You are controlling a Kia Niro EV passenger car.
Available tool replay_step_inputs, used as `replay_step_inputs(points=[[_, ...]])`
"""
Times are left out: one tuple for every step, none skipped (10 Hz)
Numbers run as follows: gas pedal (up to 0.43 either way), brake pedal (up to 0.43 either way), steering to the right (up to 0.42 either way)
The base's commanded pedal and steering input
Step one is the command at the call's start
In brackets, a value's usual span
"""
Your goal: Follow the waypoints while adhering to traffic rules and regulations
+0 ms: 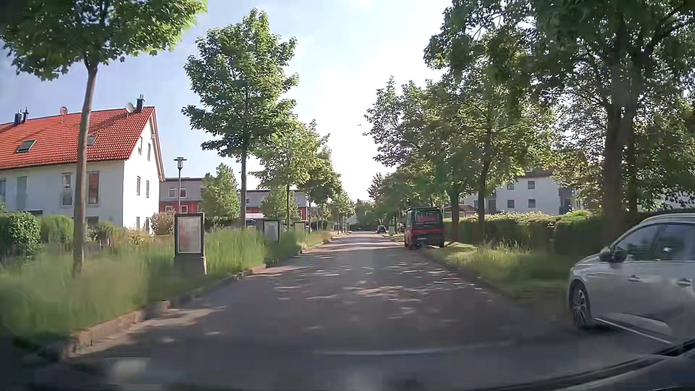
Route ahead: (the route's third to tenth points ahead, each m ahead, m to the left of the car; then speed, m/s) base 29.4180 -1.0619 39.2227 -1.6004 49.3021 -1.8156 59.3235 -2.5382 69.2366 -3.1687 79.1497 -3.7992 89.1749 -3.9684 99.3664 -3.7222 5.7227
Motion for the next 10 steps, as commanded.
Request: replay_step_inputs(points=[[0.110,0.000,0.013],[0.110,0.000,0.013],[0.110,0.000,0.012],[0.110,0.000,0.011],[0.110,0.000,0.010],[0.110,0.000,0.009],[0.110,0.000,0.008],[0.110,0.000,0.007],[0.110,0.000,0.006],[0.110,0.000,0.006]])
